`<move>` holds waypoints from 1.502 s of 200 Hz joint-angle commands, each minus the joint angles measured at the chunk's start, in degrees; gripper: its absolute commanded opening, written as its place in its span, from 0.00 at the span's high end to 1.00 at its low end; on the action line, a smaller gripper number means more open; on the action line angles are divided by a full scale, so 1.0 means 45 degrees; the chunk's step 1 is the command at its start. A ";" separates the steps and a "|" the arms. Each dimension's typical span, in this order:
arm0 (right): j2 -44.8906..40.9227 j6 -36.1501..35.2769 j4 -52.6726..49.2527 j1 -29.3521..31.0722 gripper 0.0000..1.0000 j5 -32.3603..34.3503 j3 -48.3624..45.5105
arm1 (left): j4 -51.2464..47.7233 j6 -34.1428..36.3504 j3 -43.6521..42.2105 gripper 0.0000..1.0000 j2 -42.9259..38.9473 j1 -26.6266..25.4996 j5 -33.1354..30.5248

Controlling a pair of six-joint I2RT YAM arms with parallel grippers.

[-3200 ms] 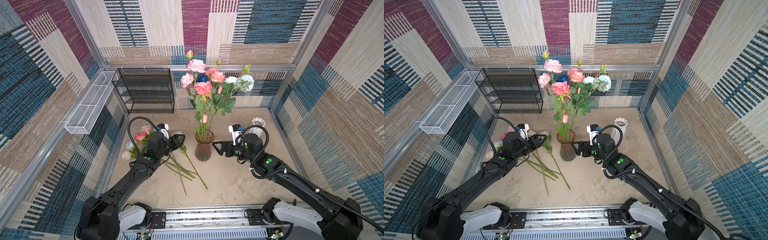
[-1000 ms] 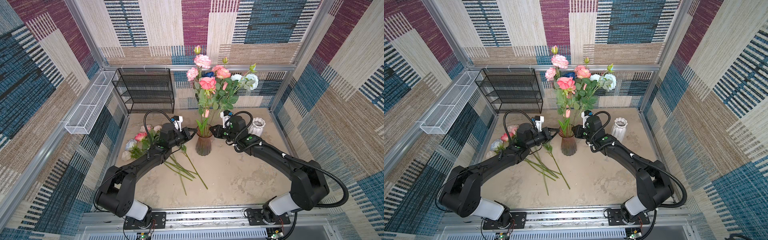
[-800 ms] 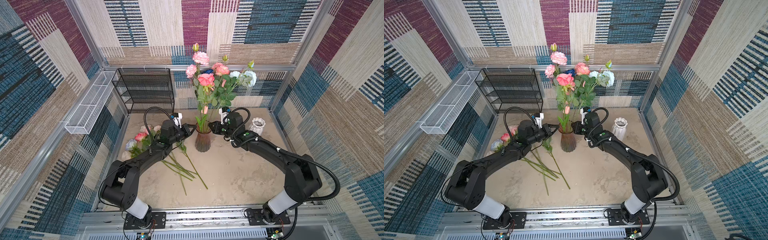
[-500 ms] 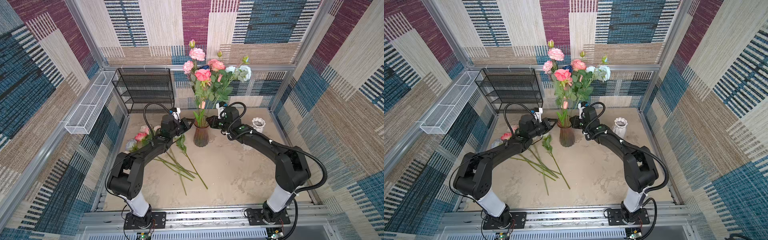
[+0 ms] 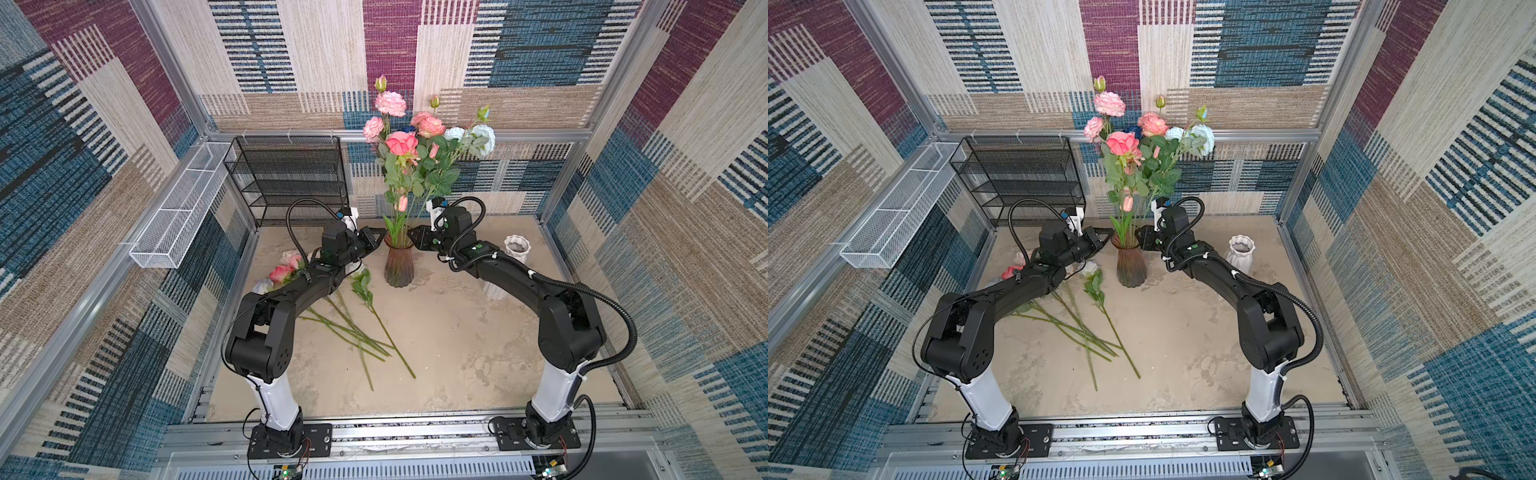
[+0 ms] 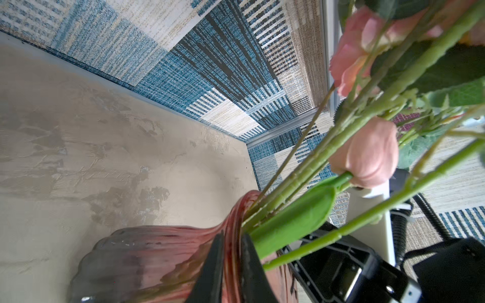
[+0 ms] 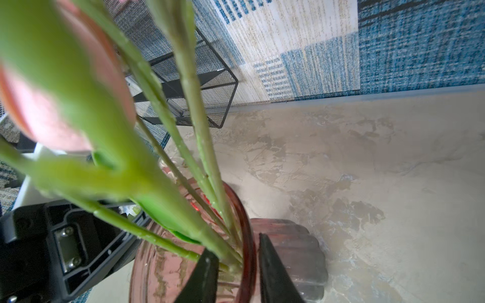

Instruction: Arrange the flowers into the vase

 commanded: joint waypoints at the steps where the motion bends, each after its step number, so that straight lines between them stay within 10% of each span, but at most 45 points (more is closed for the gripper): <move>1: -0.0044 -0.0238 -0.1048 0.0014 0.60 -0.0260 -0.0083 | -0.1022 0.0066 -0.0224 0.82 0.0043 -0.0018 0.0211; 111: -0.1395 0.0368 -0.0430 -0.0318 0.36 -0.0325 -0.1065 | -0.0929 -0.0209 -0.0514 0.75 -0.0470 0.0150 0.0033; 199: -0.3954 0.0910 -0.0051 -0.0318 0.23 -0.0605 -0.3286 | -0.0961 -0.0258 -0.0622 0.46 -0.1435 0.0264 -0.0444; 300: -1.0355 0.0473 -0.3318 -0.0318 0.19 0.2531 -0.5504 | -0.2522 -0.0152 -0.4043 0.42 -0.7965 0.0316 -0.0662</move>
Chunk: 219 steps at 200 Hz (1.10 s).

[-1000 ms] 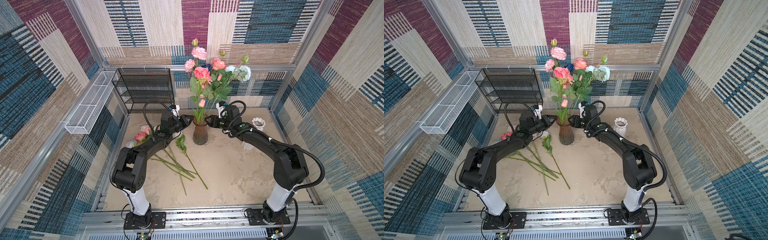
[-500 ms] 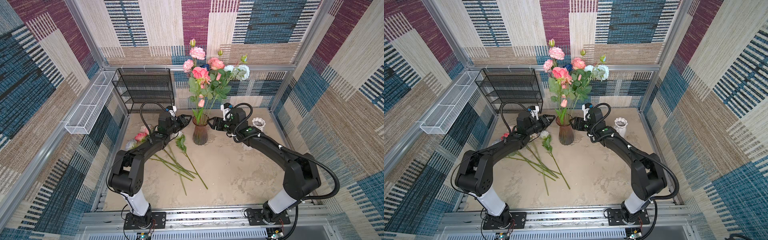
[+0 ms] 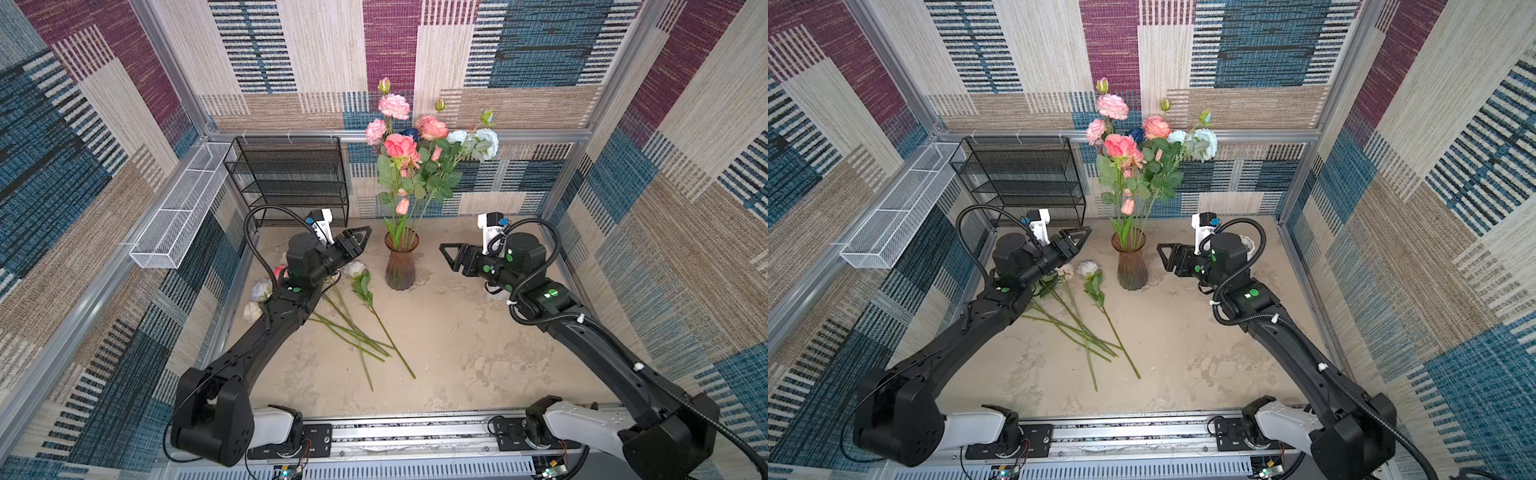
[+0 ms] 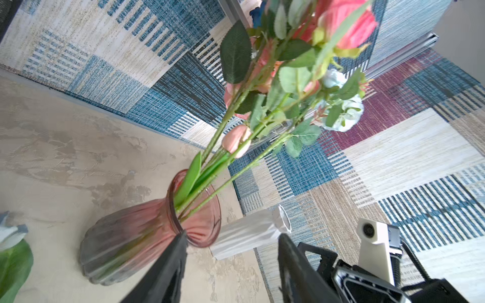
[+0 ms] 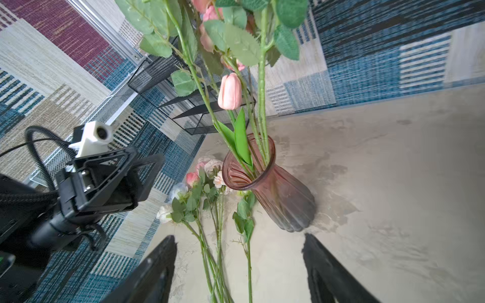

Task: Arrange the flowers into the vase
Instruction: 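Grasp the white ceramic vase with the right gripper while the left lowers to the pile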

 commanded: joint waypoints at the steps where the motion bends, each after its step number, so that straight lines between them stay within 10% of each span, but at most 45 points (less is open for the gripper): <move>1: -0.1025 -0.0230 -0.1358 0.0002 0.19 0.1724 -0.0256 | -0.0857 0.0082 -0.0866 0.42 -0.1236 -0.0030 0.0009; 79: -0.1057 -0.0822 -0.3991 -0.1051 0.00 0.6514 0.0333 | -0.4412 0.1301 -0.2915 0.05 -0.5306 -0.0050 0.0046; 144: 0.1593 -0.1096 -0.3031 -0.4321 0.00 0.4568 0.1563 | -0.4636 0.1288 -0.3480 0.02 -0.6091 -0.0028 -0.0009; 219: 0.3713 -0.1959 -0.3014 -0.4744 0.00 0.3986 0.2374 | -0.4592 0.1412 -0.3860 0.03 -0.6279 -0.0032 -0.0027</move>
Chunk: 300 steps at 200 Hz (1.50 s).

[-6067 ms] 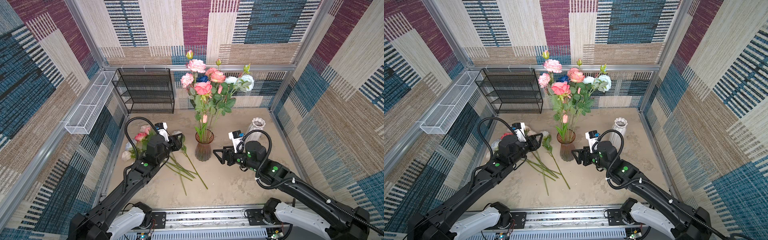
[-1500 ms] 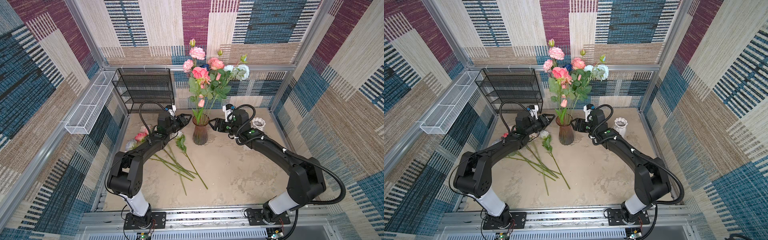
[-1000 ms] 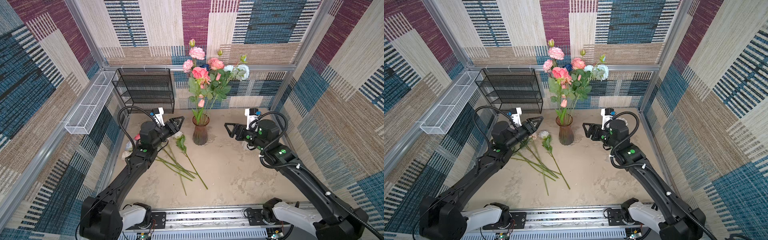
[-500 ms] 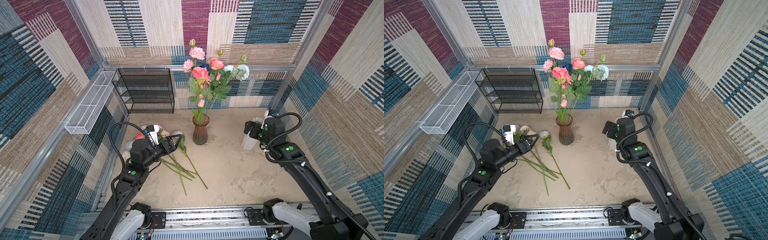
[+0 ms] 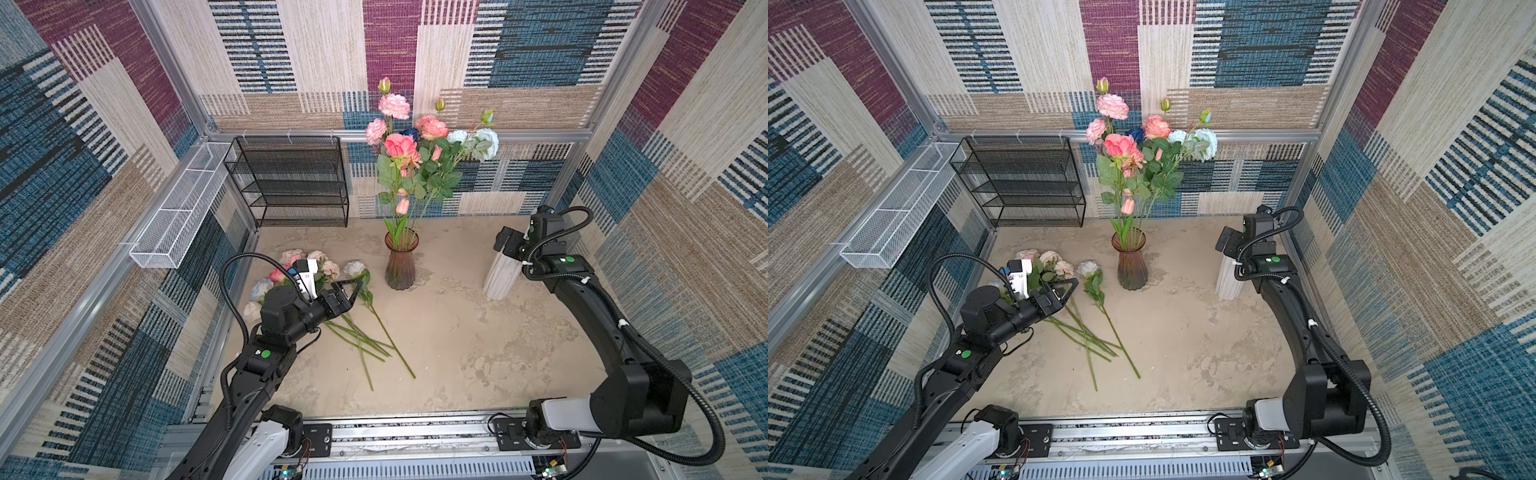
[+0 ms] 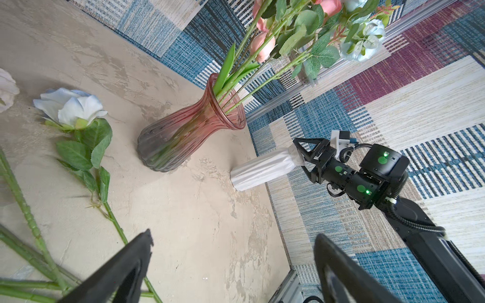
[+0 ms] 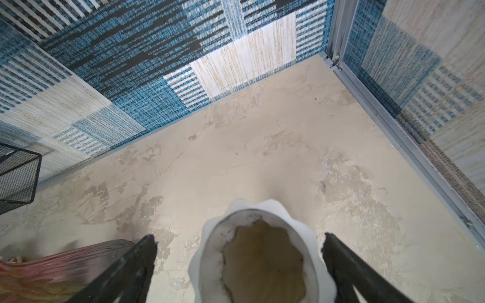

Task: Arrange the flowers into the vase
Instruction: 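Grasp the white ceramic vase with the right gripper while the left lowers to the pile, then slide the white vase toward the pink vase with the right gripper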

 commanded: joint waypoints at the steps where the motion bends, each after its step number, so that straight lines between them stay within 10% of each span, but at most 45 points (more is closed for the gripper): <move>1: 0.0258 -0.0352 0.0220 -0.0013 0.00 0.0028 0.0129 | 0.0199 0.0369 -0.0107 0.03 0.0009 0.0007 -0.0115; 115: -0.0651 -0.0752 0.0062 0.0280 0.59 -0.1266 -0.0563 | 0.0080 0.0327 -0.0158 0.03 0.0290 0.0027 -0.0087; 246: -0.0489 -0.0932 -0.0519 0.8107 0.65 -0.0201 0.0505 | -0.1546 0.0688 -0.0101 0.03 -0.0457 0.0027 -0.0360; 300: 0.0269 -0.1095 -0.0102 0.9337 0.65 -0.0396 0.1007 | -0.1746 0.0734 -0.0042 0.03 -0.0456 0.0035 -0.0458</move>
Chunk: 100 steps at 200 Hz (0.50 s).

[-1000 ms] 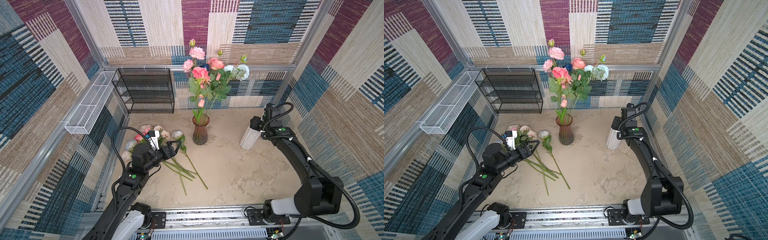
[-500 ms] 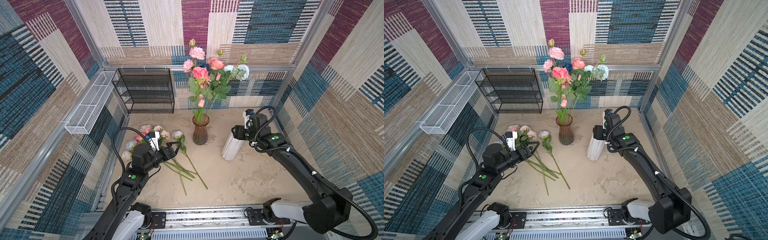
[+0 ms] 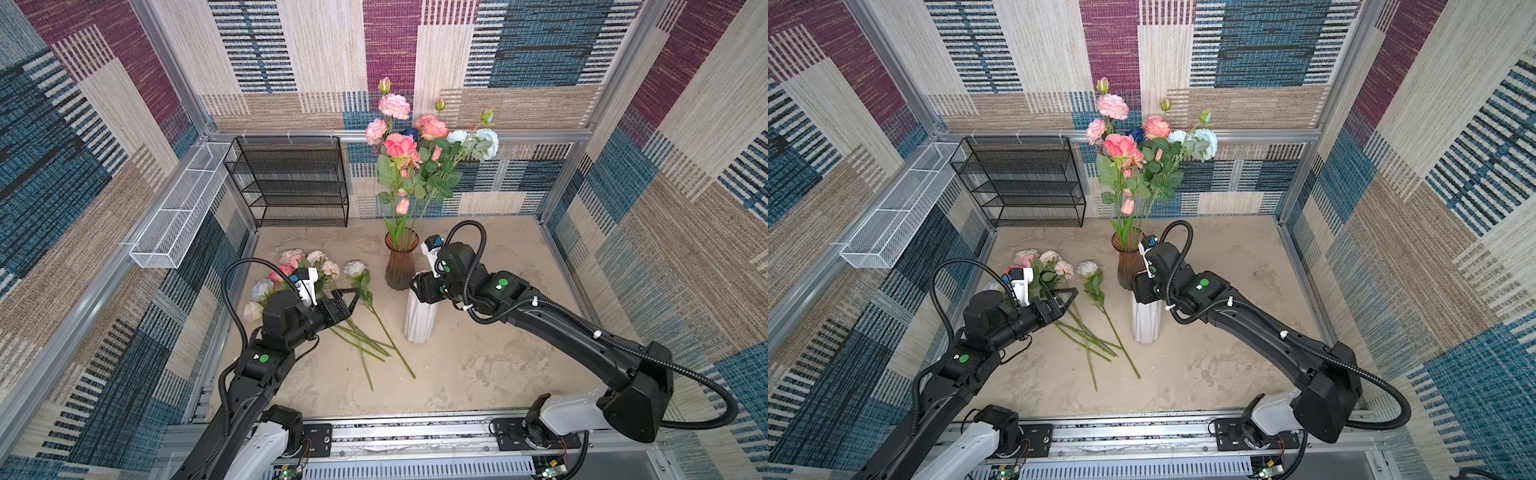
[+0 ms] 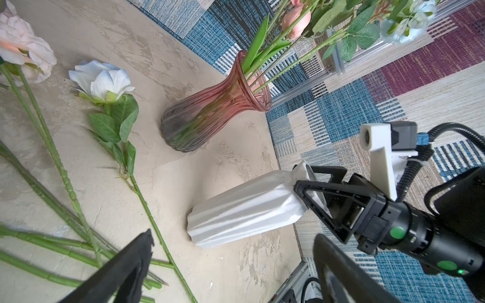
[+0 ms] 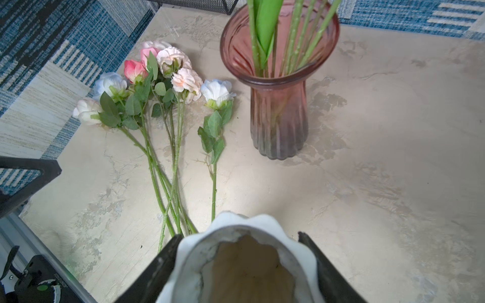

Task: Arrange the flowers into the vase
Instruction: 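Slide the white vase toward the pink vase with the right gripper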

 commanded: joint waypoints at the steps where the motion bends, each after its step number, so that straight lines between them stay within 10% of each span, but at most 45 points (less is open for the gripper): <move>1: 0.0035 -0.0155 0.1374 0.0359 0.65 0.0139 0.0347 | -0.0134 0.0398 0.0114 0.03 0.0000 0.0021 -0.0181; 100: 0.0391 -0.0564 0.1786 0.1680 0.61 0.0504 -0.0108 | -0.0229 0.0403 0.0172 0.03 0.0034 0.0030 -0.0261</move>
